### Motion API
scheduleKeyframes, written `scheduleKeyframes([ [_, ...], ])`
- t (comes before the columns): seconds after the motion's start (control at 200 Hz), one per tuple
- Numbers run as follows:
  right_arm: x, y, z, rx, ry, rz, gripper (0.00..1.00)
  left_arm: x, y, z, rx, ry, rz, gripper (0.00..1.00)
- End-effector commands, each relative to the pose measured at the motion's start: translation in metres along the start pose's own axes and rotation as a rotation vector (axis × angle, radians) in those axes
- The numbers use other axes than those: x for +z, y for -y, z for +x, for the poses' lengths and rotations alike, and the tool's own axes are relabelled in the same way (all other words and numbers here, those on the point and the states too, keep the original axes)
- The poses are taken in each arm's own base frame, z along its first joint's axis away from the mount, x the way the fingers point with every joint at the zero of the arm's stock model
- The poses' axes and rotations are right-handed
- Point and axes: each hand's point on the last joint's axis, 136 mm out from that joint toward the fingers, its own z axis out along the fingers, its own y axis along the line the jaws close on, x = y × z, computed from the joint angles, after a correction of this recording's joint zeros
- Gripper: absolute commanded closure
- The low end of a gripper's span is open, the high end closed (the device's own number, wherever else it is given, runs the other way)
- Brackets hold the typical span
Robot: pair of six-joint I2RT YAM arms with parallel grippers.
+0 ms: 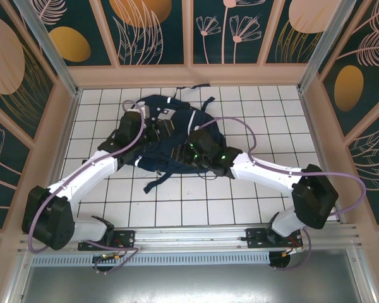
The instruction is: Pack books, pencil case, and school supplies into a backpack
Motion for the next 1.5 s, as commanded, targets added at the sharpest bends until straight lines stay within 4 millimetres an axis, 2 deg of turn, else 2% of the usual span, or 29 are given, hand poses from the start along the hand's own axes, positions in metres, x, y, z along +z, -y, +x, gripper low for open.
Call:
scheduleKeyframes([
  [0.0, 0.022, 0.002, 0.003, 0.079, 0.017, 0.011, 0.5, 0.004, -0.039, 0.005, 0.018, 0.032, -0.109, 0.01],
  [0.11, 0.034, 0.003, -0.004, 0.069, 0.057, 0.033, 0.5, 0.013, -0.059, 0.012, 0.01, 0.01, -0.13, 0.01],
  [0.24, 0.045, 0.012, -0.015, 0.076, 0.105, 0.07, 0.51, 0.025, -0.071, 0.017, 0.039, 0.001, -0.127, 0.01],
  [0.345, 0.052, 0.029, -0.025, 0.07, 0.126, 0.127, 0.52, 0.034, -0.069, 0.03, 0.052, -0.033, -0.076, 0.02],
  [0.435, 0.053, 0.048, -0.036, 0.084, 0.143, 0.169, 0.51, 0.043, -0.069, 0.052, 0.047, -0.091, -0.02, 0.05],
  [0.56, 0.05, 0.072, -0.052, 0.085, 0.168, 0.223, 0.51, 0.05, -0.059, 0.087, -0.008, -0.189, 0.12, 0.17],
  [0.68, 0.048, 0.083, -0.062, 0.075, 0.175, 0.246, 0.5, 0.047, -0.049, 0.108, -0.082, -0.233, 0.231, 0.23],
  [0.776, 0.053, 0.083, -0.06, 0.073, 0.163, 0.238, 0.5, 0.043, -0.044, 0.114, -0.122, -0.245, 0.272, 0.24],
  [0.926, 0.075, 0.084, -0.049, 0.092, 0.138, 0.223, 0.49, 0.041, -0.049, 0.117, -0.119, -0.246, 0.251, 0.25],
  [1.086, 0.089, 0.092, -0.052, 0.11, 0.173, 0.277, 0.49, 0.041, -0.053, 0.123, -0.133, -0.263, 0.241, 0.25],
  [1.171, 0.088, 0.101, -0.058, 0.119, 0.229, 0.332, 0.53, 0.042, -0.054, 0.126, -0.14, -0.271, 0.238, 0.25],
  [1.276, 0.089, 0.108, -0.063, 0.132, 0.261, 0.355, 0.66, 0.041, -0.056, 0.128, -0.143, -0.274, 0.233, 0.25],
  [1.386, 0.089, 0.105, -0.064, 0.127, 0.257, 0.335, 0.8, 0.042, -0.061, 0.128, -0.136, -0.271, 0.2, 0.24],
  [1.496, 0.086, 0.101, -0.064, 0.104, 0.239, 0.317, 0.86, 0.046, -0.067, 0.126, -0.13, -0.274, 0.159, 0.24],
])
